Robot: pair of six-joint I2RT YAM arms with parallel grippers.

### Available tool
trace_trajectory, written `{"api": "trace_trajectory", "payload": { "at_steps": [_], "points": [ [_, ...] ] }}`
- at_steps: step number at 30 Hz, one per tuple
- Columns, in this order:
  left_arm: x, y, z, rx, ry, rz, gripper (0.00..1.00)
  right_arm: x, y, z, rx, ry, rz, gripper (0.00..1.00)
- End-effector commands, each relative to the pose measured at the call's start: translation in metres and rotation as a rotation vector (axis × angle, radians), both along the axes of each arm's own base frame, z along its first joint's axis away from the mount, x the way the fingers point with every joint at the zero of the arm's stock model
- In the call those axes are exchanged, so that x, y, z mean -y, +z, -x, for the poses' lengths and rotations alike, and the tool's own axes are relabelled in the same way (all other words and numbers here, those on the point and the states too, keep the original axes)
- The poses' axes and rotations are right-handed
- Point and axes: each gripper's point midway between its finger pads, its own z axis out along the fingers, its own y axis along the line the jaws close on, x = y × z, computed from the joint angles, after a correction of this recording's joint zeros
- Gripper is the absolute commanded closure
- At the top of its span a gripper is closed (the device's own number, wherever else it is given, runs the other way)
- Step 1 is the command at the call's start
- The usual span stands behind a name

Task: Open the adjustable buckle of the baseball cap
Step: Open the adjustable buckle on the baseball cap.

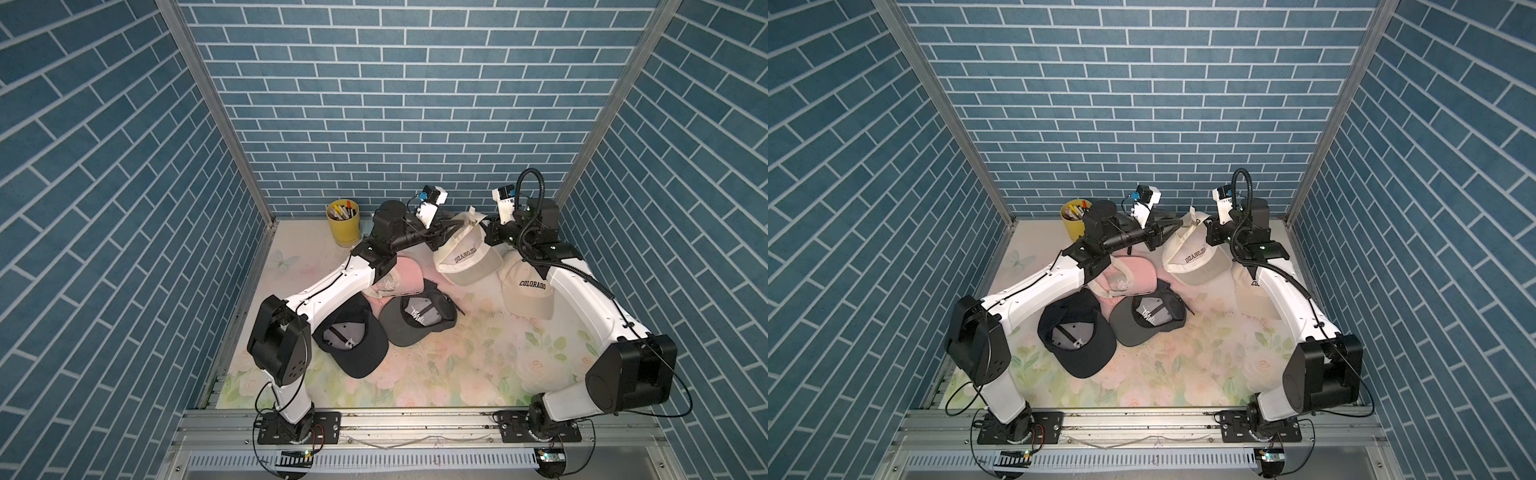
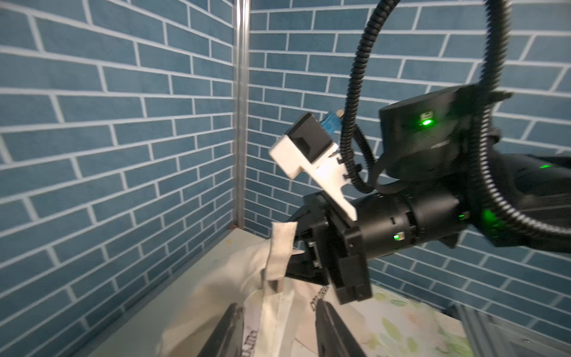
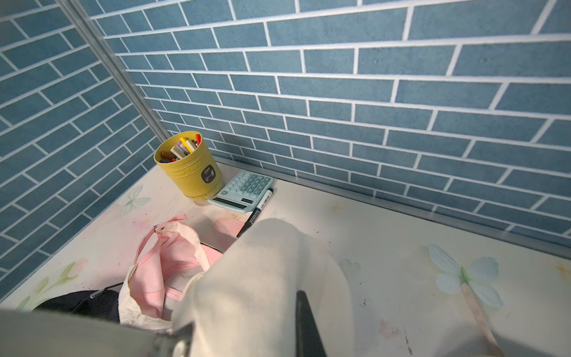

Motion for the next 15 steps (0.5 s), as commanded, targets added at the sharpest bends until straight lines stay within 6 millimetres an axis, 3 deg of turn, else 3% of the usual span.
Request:
{"api": "trace_trajectory", "payload": {
  "at_steps": [1,6,15],
  "points": [
    [-0.016,0.021,-0.005,0.089,0.178,-0.029,0.45,0.006,0.014,0.001,-0.028,-0.061,-0.036,1.0],
    [0.003,0.012,0.017,0.234,0.277,-0.164,0.43,0.008,0.023,0.0,-0.083,-0.112,-0.07,1.0],
    [0.013,-0.003,0.011,0.223,0.448,-0.113,0.37,0.004,0.05,0.012,-0.099,-0.144,-0.114,1.0]
  ]
}}
